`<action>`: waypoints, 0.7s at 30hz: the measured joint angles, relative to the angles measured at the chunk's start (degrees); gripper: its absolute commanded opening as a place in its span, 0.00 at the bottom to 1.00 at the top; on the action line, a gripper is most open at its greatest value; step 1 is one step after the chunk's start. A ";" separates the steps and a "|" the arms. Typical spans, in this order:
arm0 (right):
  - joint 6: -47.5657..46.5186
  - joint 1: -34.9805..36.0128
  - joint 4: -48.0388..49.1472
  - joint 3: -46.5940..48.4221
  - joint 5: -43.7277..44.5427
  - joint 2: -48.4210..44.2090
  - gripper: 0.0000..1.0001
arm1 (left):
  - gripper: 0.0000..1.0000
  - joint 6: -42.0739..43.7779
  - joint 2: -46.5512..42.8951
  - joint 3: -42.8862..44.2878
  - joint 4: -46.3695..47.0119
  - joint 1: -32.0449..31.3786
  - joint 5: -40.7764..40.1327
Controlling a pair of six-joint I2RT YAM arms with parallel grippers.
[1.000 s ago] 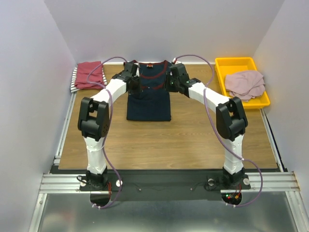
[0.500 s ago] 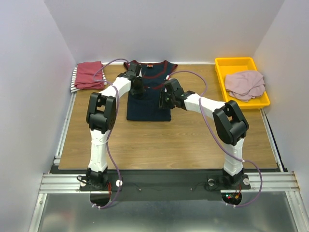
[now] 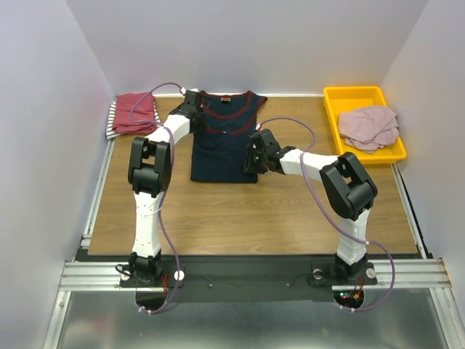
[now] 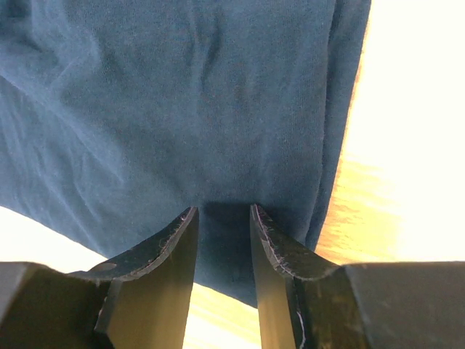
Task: Fold and stack the tank tops
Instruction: Fold the tank top
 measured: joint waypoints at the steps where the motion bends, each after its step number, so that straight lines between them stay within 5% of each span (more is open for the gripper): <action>1: 0.09 0.00 0.42 -0.59 0.00 -0.28 0.41 | 0.00 0.00 0.00 0.00 0.46 0.39 0.02; 6: 1.14 0.11 2.99 -5.40 0.04 -3.08 0.41 | 0.22 -0.22 0.28 2.86 0.96 2.25 0.90; 11: 2.93 2.12 3.78 -10.67 1.11 -7.10 0.41 | 0.23 -3.69 -2.60 1.49 1.88 3.21 1.55; 19: 10.60 12.44 3.58 -25.38 4.15 -19.69 0.43 | 0.20 -17.40 -35.67 -31.19 5.14 2.56 2.34; 21: 13.31 15.76 2.62 -30.34 4.55 -24.83 0.43 | 0.11 -19.61 -44.00 -38.21 6.78 1.29 2.64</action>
